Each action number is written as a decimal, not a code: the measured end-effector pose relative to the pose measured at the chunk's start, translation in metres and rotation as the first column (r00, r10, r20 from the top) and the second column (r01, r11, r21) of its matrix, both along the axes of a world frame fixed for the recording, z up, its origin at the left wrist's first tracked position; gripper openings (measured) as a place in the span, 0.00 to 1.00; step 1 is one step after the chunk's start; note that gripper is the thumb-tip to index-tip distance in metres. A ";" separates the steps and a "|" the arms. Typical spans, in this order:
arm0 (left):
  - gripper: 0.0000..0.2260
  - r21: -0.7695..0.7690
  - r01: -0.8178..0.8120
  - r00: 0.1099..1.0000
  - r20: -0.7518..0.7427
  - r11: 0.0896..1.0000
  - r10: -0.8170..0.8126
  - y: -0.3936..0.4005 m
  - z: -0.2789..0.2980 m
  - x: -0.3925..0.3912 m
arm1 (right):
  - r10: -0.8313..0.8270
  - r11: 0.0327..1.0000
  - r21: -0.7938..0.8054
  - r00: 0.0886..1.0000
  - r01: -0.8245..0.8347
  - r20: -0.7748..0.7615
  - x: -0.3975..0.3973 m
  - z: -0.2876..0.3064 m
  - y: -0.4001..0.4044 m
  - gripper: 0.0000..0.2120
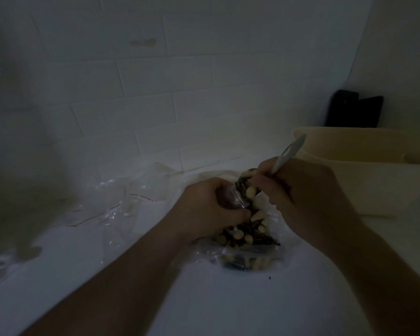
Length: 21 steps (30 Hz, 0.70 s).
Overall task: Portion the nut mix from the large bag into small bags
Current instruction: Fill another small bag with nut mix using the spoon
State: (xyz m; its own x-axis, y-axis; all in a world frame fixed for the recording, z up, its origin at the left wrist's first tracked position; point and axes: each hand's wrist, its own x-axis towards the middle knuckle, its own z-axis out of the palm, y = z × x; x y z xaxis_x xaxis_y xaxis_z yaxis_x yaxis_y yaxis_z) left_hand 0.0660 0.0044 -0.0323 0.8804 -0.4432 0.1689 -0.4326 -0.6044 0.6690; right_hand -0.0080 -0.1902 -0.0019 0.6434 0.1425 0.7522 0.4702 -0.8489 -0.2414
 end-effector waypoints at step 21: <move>0.18 0.005 -0.052 0.998 0.036 0.999 0.052 0.002 0.001 0.004 | 0.147 0.986 0.078 0.989 -0.146 -0.010 -0.002 0.005 -0.004 0.19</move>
